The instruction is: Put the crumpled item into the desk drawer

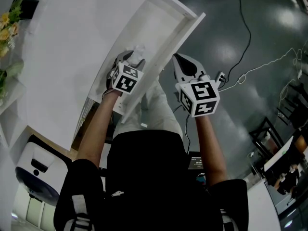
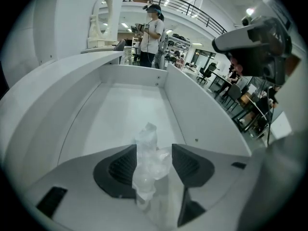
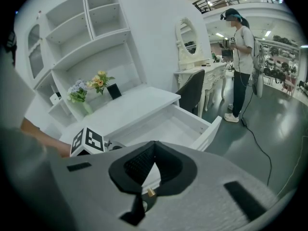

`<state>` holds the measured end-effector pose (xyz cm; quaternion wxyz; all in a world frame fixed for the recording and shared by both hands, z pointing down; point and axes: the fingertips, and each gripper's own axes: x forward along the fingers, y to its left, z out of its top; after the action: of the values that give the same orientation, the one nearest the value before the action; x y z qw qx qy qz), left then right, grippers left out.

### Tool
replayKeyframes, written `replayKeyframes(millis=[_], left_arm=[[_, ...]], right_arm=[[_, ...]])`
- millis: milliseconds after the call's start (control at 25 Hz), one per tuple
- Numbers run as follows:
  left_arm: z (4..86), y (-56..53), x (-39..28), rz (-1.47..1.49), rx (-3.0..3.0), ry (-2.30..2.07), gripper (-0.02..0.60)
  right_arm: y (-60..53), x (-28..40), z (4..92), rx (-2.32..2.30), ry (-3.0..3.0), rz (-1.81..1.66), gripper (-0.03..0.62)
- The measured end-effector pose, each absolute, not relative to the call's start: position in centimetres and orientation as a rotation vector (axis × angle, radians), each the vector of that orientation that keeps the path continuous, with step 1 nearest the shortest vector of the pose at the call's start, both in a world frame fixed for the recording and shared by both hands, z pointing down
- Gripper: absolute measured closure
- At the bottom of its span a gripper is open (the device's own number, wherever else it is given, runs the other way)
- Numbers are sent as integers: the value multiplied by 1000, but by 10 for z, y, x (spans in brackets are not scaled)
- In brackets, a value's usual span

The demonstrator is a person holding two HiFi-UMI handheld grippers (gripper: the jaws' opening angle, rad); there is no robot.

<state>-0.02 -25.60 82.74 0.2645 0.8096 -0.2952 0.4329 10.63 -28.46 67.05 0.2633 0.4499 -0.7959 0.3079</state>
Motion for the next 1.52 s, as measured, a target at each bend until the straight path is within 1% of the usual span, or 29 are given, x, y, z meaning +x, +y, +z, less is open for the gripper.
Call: replayKeyframes(millis=[520, 720, 880, 1080, 1200, 1520], left_arm=[[800, -253, -1, 1168, 2213, -802, 380], [780, -257, -2, 1142, 2237, -845, 424], [761, -261, -6, 1132, 2252, -891, 491], [731, -268, -11, 1072, 2281, -949, 535], [707, -273, -12, 1019, 2320, -996, 555], [647, -276, -14, 909, 2422, -1042, 573]], right_arm=[[-277, 105, 655, 1217, -2166, 807, 599], [-273, 105, 645, 1230, -2170, 787, 599], [-269, 106, 633, 1241, -2175, 773, 599], [-267, 104, 616, 1253, -2189, 743, 599], [-265, 101, 603, 1267, -2201, 722, 599], [-259, 86, 568, 1285, -2233, 640, 599]])
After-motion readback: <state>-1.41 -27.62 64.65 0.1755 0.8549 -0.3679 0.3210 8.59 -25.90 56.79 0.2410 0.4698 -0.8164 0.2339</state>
